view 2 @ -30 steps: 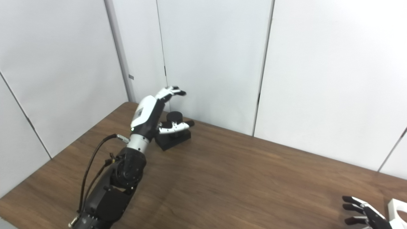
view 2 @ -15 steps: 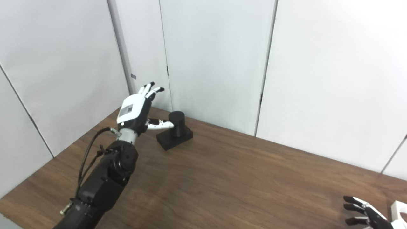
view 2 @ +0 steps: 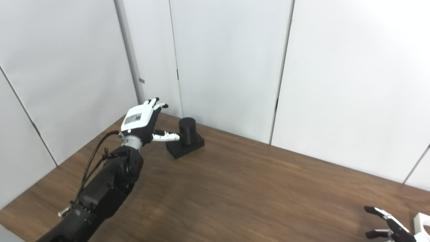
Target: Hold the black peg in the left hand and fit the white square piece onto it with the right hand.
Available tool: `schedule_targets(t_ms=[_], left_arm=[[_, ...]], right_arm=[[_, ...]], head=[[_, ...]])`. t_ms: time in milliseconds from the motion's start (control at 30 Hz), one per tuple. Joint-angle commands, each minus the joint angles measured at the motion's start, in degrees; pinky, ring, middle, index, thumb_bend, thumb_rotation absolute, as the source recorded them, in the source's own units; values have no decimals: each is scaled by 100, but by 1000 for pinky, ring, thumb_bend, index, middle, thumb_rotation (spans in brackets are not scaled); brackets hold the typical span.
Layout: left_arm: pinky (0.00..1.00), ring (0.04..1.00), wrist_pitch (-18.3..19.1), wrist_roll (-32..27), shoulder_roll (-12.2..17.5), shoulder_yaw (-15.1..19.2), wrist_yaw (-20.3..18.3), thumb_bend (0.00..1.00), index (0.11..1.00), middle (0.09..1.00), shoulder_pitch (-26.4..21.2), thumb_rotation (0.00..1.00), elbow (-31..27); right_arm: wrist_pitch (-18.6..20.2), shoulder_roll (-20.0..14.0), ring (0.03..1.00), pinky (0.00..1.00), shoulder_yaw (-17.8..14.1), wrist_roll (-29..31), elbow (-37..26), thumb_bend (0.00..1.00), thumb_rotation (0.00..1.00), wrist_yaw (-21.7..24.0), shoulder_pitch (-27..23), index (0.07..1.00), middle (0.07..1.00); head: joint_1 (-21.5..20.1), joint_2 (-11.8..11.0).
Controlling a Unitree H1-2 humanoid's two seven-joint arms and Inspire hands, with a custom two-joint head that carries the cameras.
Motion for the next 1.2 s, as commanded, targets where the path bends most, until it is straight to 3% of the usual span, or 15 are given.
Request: schedule_targets(t_ms=[0,200,400,833,1167], left_arm=[[840,1000,97,147,226,-43,-73,1000,855,1000,-376,631,39],[866,1000,179,212,345,-322,-448,1000,849,1000,-567,681,338],[886,1000,191,615,525,-821,-727,1000,864,1000,-721,704,698],[968,1000,142,602,429,-1149,-763,1000,852,1000,-968,656,1310],[968,1000,206,783,265,-1365,-827,1000,865,1000,-963,623,1573]], right_arm=[[-175,-74,629,391,-73,25,-131,769,33,-93,-173,808,892],[-175,-74,631,389,-72,9,-170,767,56,-95,-156,799,888],[-113,-81,623,384,-77,8,-223,763,58,-68,-131,796,883],[-130,-111,637,400,-80,-17,-306,754,57,-62,-73,802,885],[16,-118,627,404,-84,-47,-448,760,65,-7,-27,789,875]], head=[[-5,10],[-42,48],[-56,66],[-93,144],[-134,205]])
